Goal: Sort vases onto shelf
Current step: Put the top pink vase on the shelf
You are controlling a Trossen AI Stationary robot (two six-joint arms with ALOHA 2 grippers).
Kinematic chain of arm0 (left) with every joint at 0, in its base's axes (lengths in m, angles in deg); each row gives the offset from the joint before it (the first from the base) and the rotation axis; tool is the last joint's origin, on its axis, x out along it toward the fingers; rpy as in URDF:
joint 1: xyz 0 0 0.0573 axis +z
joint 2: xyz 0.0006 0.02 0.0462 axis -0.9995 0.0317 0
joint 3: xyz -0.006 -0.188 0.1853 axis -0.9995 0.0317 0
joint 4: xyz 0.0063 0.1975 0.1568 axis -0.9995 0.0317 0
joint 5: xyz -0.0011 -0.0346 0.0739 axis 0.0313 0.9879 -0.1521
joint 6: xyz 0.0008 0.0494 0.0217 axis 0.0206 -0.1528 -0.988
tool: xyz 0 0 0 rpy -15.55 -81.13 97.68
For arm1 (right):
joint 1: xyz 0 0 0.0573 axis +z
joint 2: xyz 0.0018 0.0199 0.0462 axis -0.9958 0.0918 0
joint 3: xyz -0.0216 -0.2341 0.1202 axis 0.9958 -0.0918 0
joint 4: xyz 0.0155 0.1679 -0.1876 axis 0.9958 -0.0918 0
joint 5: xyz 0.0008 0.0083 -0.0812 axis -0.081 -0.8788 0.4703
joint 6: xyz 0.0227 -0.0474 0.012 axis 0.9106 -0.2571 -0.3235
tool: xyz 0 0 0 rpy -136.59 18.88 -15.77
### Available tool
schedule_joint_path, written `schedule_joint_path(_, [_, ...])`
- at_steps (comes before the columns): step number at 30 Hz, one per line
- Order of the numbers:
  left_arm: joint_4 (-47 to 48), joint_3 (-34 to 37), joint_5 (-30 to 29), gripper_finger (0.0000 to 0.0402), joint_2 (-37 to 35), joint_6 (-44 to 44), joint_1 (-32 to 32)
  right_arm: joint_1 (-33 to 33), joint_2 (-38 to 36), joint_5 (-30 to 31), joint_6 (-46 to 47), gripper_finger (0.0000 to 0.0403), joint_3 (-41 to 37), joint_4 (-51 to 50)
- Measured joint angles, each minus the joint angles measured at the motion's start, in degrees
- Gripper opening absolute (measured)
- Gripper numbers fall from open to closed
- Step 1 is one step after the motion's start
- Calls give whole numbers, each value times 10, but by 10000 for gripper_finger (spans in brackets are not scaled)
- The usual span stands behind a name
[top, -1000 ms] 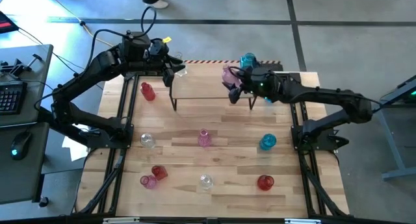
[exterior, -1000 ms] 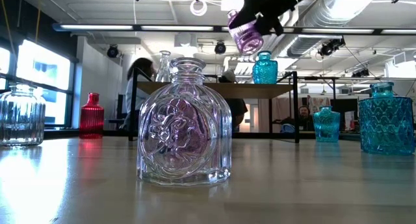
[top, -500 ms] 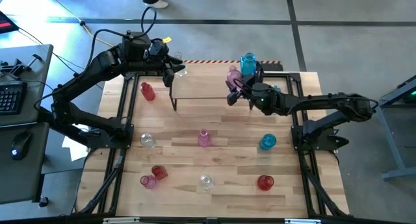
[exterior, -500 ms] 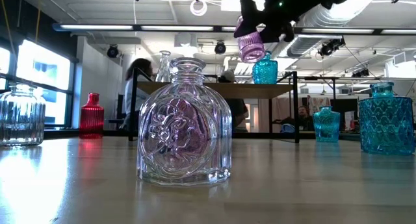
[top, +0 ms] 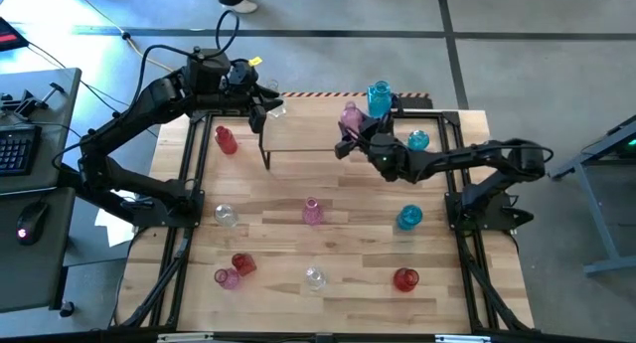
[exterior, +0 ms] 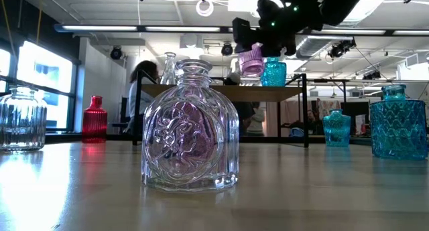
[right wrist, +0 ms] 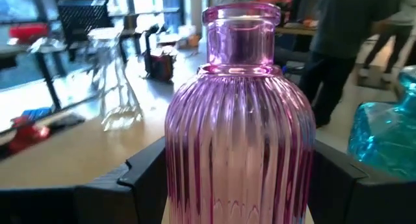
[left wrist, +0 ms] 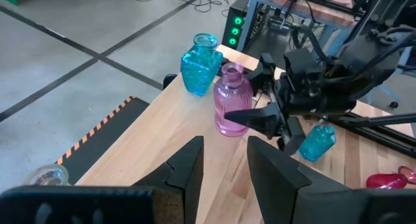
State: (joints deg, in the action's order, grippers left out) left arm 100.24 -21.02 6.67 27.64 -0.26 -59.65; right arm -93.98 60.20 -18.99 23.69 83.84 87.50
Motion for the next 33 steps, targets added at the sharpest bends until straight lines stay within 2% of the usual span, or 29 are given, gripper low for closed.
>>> schedule_joint_path(8, [0, 0, 0, 111, 0, -2, 0, -23, 65, 20, -23, 249, 0, 130])
schedule_joint_path(13, [0, 0, -2, 111, 0, -23, 0, -41, 89, 27, -25, 249, 0, 170])
schedule_joint_path(20, [0, 0, -2, 111, 0, -27, 0, -69, 111, 24, -28, 249, 4, 209])
schedule_joint_path(30, [2, 0, -1, 111, 0, -50, 0, -81, 150, 12, -98, 249, 62, 204])
schedule_joint_path(33, [5, 0, -1, 111, 0, -50, 0, -84, 152, 11, -92, 249, 65, 195])
